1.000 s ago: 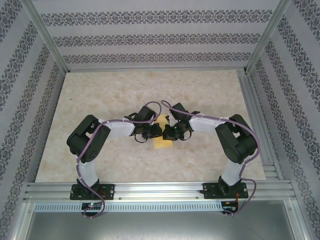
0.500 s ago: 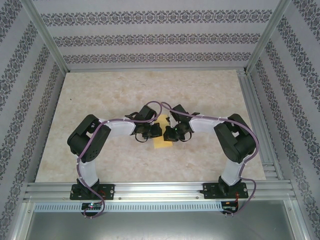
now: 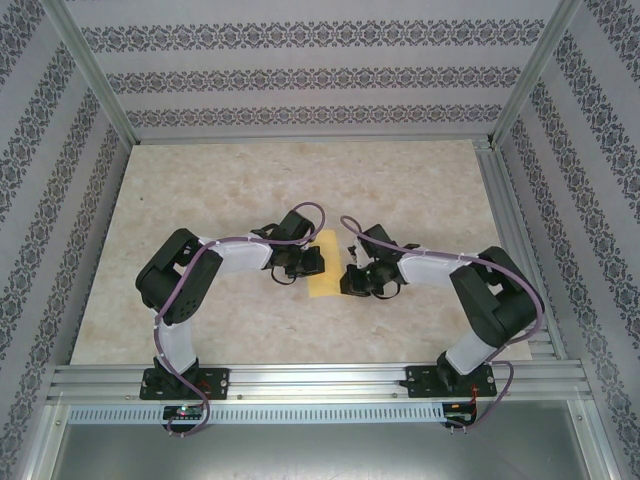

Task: Fold a paper plane with a square sheet of paper (pick it up from the middle)
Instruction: Fold the triangle a second time at the center of the table.

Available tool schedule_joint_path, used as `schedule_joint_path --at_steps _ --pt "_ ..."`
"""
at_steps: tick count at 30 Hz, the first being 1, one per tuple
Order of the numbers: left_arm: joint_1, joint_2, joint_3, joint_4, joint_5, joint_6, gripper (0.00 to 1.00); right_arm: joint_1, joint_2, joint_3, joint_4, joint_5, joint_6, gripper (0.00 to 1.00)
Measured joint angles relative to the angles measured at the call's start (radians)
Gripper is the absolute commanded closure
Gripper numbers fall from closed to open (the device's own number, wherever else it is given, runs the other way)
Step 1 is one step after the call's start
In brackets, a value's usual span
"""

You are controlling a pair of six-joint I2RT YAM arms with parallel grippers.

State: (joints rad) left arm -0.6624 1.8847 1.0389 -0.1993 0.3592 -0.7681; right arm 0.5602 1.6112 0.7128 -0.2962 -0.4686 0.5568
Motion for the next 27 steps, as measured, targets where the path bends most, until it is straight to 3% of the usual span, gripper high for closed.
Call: schedule_joint_path --at_steps 4,11,18,27 --pt "0.0 0.0 0.005 -0.003 0.003 0.0 0.84 -0.007 -0.066 -0.017 -0.085 0.027 0.01 0.87" --pt "0.001 -0.036 0.002 0.001 0.016 -0.02 0.68 -0.007 -0.149 0.068 -0.142 0.084 0.015 0.71" --pt "0.001 -0.199 -0.066 0.001 -0.085 -0.062 0.51 -0.006 -0.041 0.217 -0.138 0.127 -0.021 0.67" --pt "0.001 -0.182 -0.131 0.018 -0.099 -0.1 0.49 -0.006 0.094 0.291 -0.136 0.128 -0.043 0.67"
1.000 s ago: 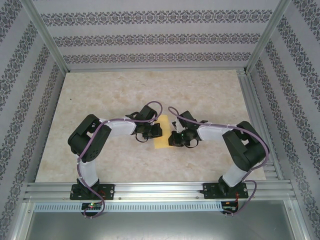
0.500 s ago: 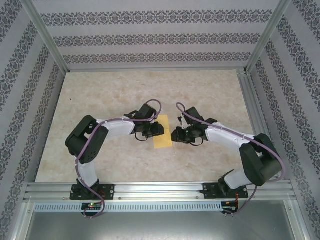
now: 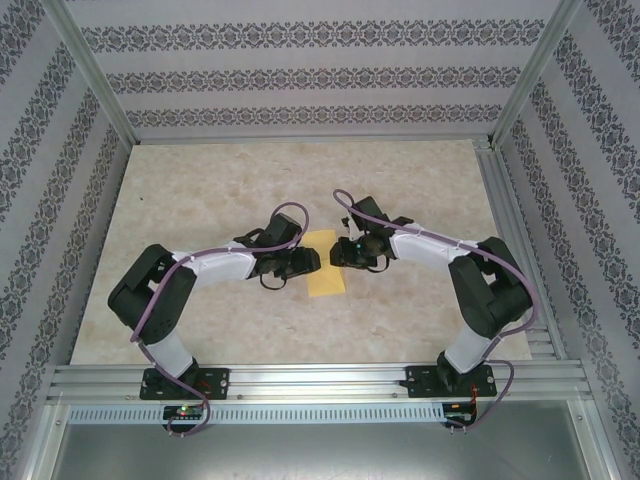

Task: Fold a paper plane with a square sheet of paper (pick it up from the middle)
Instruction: Fold the triangle a second time at the center of the table, then turn over the paper at the center of the table.

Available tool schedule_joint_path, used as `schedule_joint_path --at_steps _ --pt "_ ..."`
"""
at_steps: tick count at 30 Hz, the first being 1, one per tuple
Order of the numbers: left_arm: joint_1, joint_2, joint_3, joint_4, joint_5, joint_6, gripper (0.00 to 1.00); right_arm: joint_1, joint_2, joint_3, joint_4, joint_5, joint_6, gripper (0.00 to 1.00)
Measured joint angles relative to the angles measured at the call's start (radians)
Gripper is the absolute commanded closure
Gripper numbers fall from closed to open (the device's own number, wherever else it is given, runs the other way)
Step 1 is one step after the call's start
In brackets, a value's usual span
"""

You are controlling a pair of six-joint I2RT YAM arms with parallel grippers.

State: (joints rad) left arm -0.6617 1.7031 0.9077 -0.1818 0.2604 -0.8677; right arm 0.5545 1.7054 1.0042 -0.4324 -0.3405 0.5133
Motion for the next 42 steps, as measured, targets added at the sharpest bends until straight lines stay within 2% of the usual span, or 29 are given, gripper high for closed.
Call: schedule_joint_path --at_steps 4,11,15,24,32,42 --pt "0.0 0.016 0.0 0.011 0.012 -0.005 0.49 0.0 0.045 0.027 -0.002 0.0 -0.017 0.67" --pt "0.0 0.044 0.001 0.036 0.039 -0.014 0.49 -0.001 0.068 0.031 0.011 -0.036 -0.038 0.84" --pt "0.0 0.046 0.001 0.059 0.061 -0.029 0.49 -0.018 0.069 0.016 0.059 -0.07 -0.032 0.88" --pt "0.0 0.071 0.002 0.108 0.098 -0.048 0.49 -0.066 0.069 -0.052 0.166 -0.137 0.021 0.89" --pt "0.0 0.1 0.008 0.157 0.105 -0.064 0.59 -0.067 0.069 -0.074 0.201 -0.158 0.043 0.88" --pt "0.0 0.114 0.007 0.192 0.101 -0.082 0.55 -0.093 0.069 -0.105 0.226 -0.159 0.063 0.87"
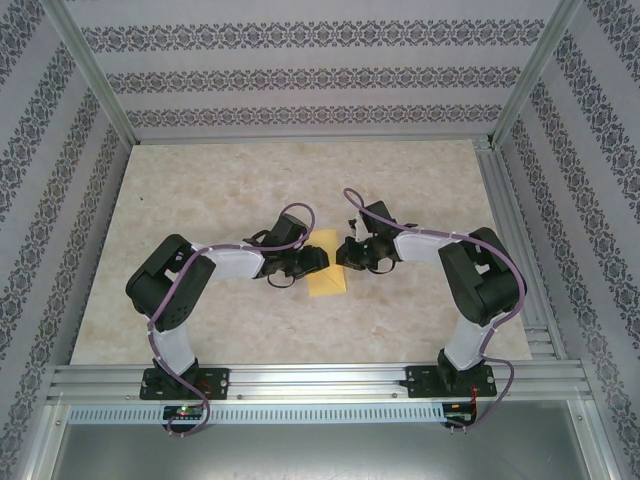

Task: Fold a paper plane with a square sheet of paper (pick it up from the middle)
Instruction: Turn over the paper at the center of the table.

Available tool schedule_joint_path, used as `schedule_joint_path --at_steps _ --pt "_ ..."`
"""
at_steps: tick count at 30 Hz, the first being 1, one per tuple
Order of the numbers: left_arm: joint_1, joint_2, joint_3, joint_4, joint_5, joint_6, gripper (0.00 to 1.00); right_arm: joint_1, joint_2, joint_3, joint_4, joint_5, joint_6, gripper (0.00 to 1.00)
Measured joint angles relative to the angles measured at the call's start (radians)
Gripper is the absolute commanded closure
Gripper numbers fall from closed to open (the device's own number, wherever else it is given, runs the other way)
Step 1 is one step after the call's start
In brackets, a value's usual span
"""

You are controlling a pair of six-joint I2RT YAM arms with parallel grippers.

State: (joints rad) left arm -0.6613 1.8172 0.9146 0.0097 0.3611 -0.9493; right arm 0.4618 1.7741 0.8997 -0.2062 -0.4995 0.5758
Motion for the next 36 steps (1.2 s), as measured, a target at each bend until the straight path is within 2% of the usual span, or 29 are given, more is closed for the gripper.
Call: schedule_joint_path --at_steps 3,14,22,27,32,36 --pt "0.0 0.0 -0.003 0.006 -0.002 -0.003 0.56 0.0 0.0 -0.013 0.007 0.0 0.007 0.87" --pt "0.003 0.0 -0.005 0.032 -0.008 -0.021 0.72 0.0 0.0 -0.025 0.019 0.0 0.01 0.86" --pt "0.006 0.004 -0.007 0.061 -0.01 -0.023 0.75 -0.002 0.0 -0.025 0.02 0.0 0.01 0.86" --pt "0.011 0.011 -0.02 0.073 -0.011 -0.03 0.8 -0.011 0.0 -0.026 0.02 0.0 0.01 0.85" --pt "0.015 0.015 -0.02 0.073 -0.019 -0.033 0.88 -0.013 0.0 -0.026 0.02 -0.001 0.011 0.78" --pt "0.015 0.015 -0.02 0.072 -0.034 -0.028 0.94 -0.013 -0.021 -0.026 0.014 -0.002 0.014 0.63"
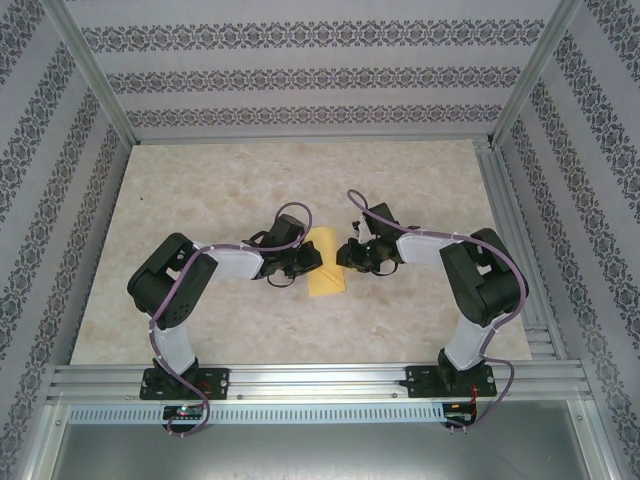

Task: Fold a paper plane with a square sheet of paper (pick it up from the middle)
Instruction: Turn over the paper at the center of the table.

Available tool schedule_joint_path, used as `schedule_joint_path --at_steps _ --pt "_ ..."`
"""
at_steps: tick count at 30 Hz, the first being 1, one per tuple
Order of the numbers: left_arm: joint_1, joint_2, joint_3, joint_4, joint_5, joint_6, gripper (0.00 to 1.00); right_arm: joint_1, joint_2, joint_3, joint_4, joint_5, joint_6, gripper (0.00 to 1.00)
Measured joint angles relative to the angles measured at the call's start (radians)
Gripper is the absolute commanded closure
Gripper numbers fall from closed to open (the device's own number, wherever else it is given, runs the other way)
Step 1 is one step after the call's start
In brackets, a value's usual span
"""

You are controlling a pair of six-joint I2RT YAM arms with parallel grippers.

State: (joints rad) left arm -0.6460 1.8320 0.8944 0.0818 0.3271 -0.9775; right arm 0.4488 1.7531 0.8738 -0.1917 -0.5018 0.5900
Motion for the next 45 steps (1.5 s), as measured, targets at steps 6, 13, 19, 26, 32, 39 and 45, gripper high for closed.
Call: schedule_joint_path --at_steps 6,13,19,26,32,39,45 --pt "0.0 -0.044 0.003 -0.075 -0.039 0.047 0.99 0.0 -0.156 0.0 -0.045 0.051 -0.003 0.35" --pt "0.002 -0.226 0.117 -0.333 -0.134 0.184 1.0 -0.006 -0.415 -0.037 -0.068 0.262 -0.015 0.15" --pt "-0.005 -0.317 0.322 -0.638 -0.315 0.324 1.0 -0.013 -0.556 -0.112 -0.066 0.405 -0.034 0.05" --pt "-0.047 -0.294 0.485 -0.942 -0.628 0.426 1.0 -0.019 -0.593 -0.144 -0.062 0.458 -0.038 0.04" --pt "-0.085 -0.105 0.634 -1.167 -0.97 0.445 1.0 -0.026 -0.593 -0.155 -0.063 0.475 -0.037 0.04" --pt "-0.09 0.102 0.651 -1.208 -1.073 0.458 1.0 -0.04 -0.593 -0.163 -0.063 0.48 -0.03 0.05" --pt "-0.111 0.203 0.649 -1.111 -0.986 0.458 1.0 -0.053 -0.593 -0.163 -0.07 0.48 -0.018 0.05"
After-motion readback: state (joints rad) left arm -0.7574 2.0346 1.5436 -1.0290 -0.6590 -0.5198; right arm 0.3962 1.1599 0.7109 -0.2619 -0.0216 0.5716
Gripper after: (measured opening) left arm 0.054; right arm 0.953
